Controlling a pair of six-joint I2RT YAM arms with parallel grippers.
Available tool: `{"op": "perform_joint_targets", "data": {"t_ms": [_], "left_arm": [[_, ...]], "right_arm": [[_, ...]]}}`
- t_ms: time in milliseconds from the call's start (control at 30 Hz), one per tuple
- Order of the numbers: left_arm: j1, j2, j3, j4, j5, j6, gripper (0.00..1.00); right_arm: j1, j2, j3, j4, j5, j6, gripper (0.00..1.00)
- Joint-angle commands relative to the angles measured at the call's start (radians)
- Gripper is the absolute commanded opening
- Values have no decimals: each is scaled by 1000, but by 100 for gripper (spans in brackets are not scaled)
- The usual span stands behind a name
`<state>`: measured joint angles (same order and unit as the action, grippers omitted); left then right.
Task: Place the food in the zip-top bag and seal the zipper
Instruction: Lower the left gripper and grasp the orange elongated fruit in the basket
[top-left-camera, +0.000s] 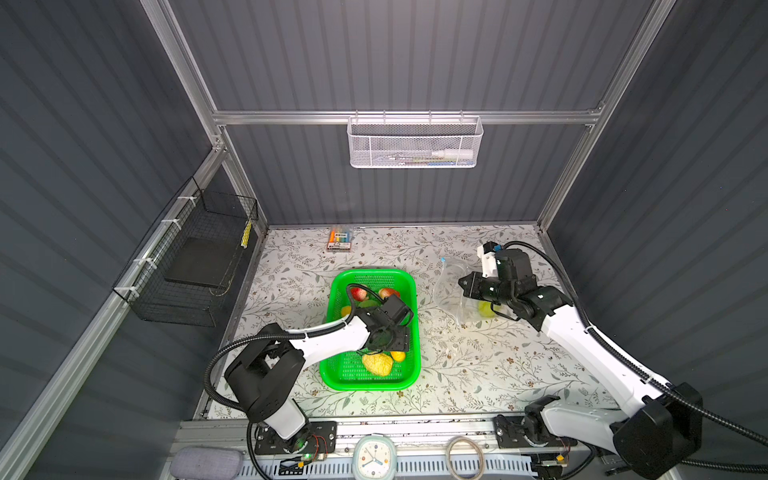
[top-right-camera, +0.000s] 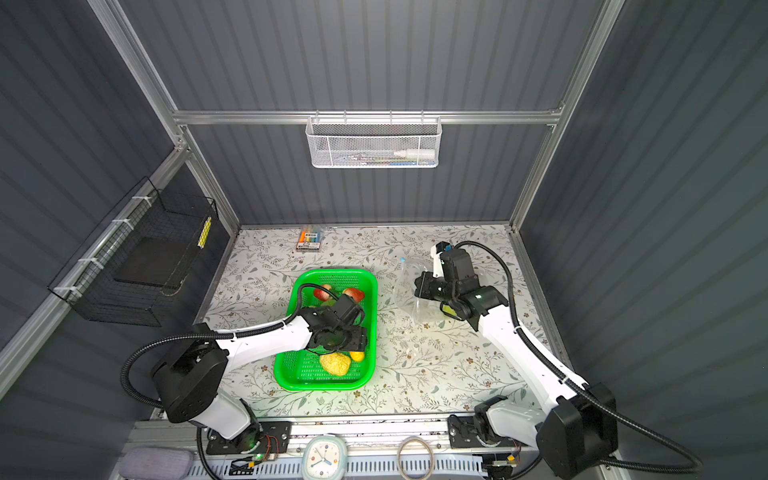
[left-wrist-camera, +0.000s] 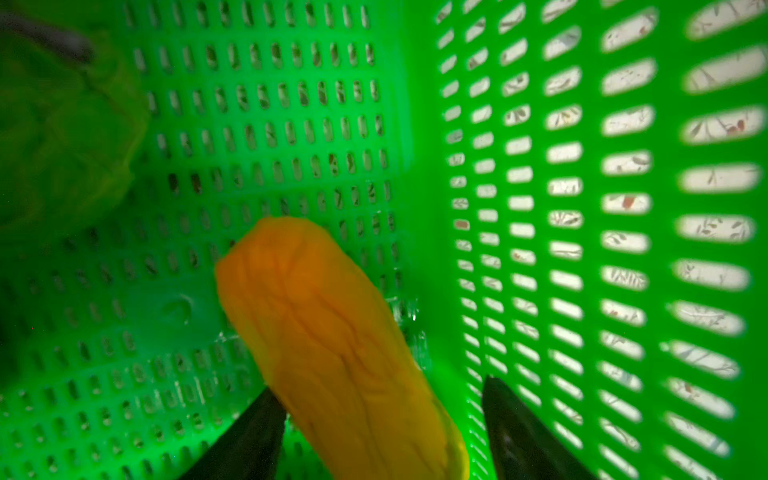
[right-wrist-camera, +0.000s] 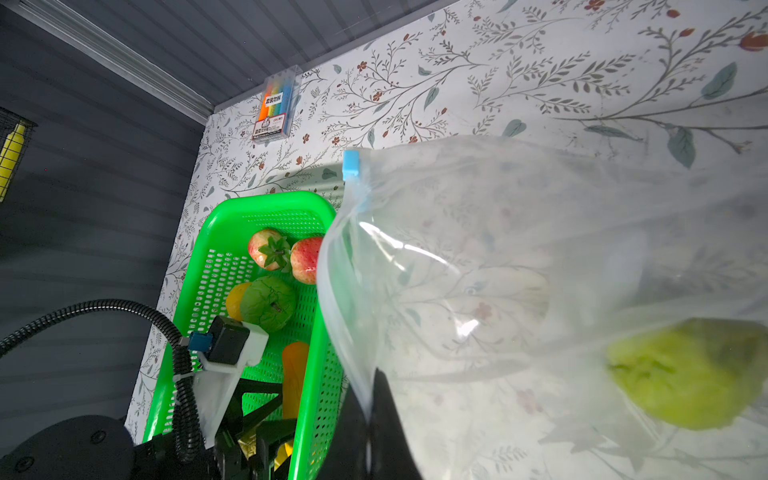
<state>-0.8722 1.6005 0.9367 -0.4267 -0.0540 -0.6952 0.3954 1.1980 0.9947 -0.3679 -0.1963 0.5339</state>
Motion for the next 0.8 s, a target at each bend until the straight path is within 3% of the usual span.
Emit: {"op": "perform_joint_targets", "data": {"t_ms": [0,267,433,767], "left_arm": [[-5,18,9,-32,-21,6,60],[-5,43,13,-12,-52,2,43],[-5,35,15,-5,-76,0,26],[-4,-49,57,-19,-181,14,16]], "right_arm": [[3,-7,-11,-11,15,-18,0],[3,-6,4,-15,23,-33,0],[3,-5,13,-15,23,-37,0],[3,-11,2,-15,21,-33,0]]}}
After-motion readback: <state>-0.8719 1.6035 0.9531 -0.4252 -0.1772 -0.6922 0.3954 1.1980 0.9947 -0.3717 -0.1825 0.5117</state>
